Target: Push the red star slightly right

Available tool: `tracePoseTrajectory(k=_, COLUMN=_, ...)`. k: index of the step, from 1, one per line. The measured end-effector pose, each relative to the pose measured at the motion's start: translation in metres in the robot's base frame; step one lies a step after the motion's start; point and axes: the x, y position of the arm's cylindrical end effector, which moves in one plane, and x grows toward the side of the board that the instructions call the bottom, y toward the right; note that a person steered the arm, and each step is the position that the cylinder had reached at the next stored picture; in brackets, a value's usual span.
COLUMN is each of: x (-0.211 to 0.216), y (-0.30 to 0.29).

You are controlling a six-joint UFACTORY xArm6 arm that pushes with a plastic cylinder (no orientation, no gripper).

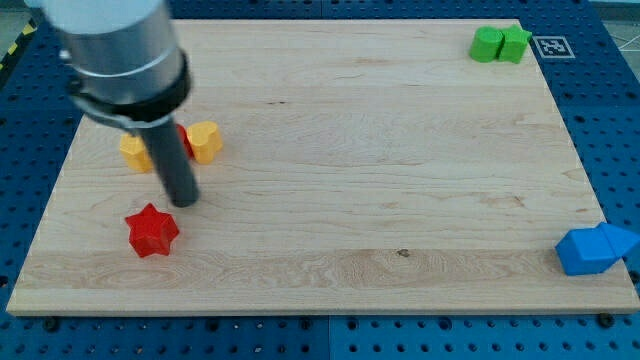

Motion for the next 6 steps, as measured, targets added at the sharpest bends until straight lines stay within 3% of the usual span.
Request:
tracePoseTrajectory(k=2, x=0.01, y=-0.091)
tracePoseTrajectory(k=4, x=0.052, y=-0.045)
tracePoseTrajectory(k=6, x=0.051, y=0.02)
